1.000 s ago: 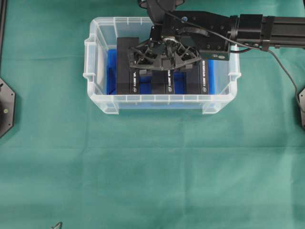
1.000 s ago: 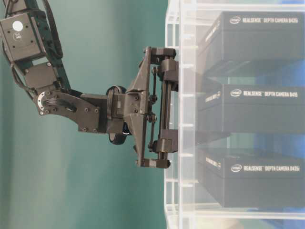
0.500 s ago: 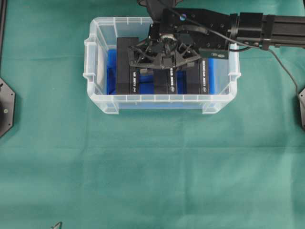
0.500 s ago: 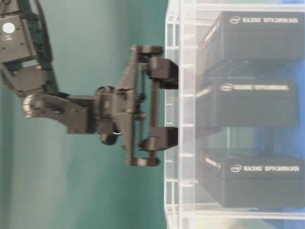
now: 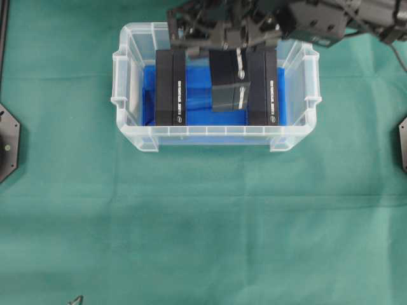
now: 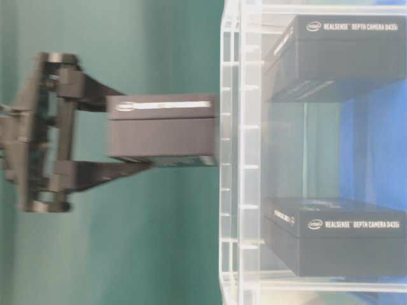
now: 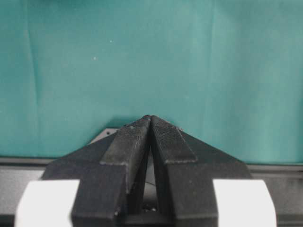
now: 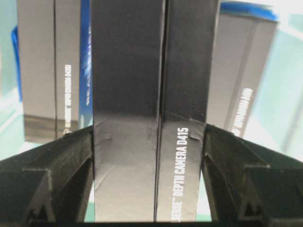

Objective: Take the box out of the case with the right arm.
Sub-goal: 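Lift the middle black box straight up out of the bin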

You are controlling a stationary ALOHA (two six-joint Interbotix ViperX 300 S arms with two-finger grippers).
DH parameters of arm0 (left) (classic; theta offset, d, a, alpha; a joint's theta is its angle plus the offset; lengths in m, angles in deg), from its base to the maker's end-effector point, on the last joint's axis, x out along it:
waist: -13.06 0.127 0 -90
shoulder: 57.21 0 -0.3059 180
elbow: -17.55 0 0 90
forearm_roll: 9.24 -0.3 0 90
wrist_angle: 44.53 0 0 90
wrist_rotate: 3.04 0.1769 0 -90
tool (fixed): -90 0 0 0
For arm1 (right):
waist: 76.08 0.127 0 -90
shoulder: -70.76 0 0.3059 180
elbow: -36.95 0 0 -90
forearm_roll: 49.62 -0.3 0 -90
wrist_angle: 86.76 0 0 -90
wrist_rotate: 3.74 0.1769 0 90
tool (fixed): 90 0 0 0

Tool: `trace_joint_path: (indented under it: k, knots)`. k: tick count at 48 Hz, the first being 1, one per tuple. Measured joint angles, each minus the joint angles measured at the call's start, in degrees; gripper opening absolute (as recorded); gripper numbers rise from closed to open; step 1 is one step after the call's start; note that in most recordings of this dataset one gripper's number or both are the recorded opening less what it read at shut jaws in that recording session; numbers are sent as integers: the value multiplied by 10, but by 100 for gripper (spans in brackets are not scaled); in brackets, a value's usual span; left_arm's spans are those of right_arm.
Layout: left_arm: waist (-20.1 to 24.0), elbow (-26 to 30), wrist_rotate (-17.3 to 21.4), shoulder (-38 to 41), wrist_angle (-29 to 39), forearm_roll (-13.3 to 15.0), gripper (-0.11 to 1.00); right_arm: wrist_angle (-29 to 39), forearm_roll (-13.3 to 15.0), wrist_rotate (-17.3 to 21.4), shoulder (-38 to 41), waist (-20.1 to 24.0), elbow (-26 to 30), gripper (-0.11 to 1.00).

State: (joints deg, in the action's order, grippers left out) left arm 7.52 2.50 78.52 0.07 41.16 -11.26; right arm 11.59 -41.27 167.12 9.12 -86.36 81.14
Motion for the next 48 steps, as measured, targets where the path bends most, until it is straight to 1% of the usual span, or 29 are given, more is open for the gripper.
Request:
trace_joint_path:
  k: [10, 18, 27, 48]
  knots:
    - [0, 0, 0, -2, 0, 0, 0, 59, 25, -1, 0, 10, 70, 66]
    - [0, 0, 0, -7, 0, 0, 0, 81, 45, -1, 0, 19, 105, 66]
    - [0, 0, 0, -9, 0, 0, 0, 84, 50, -1, 0, 23, 112, 66]
    - [0, 0, 0, -9, 0, 0, 0, 84, 50, 0, 0, 24, 112, 66]
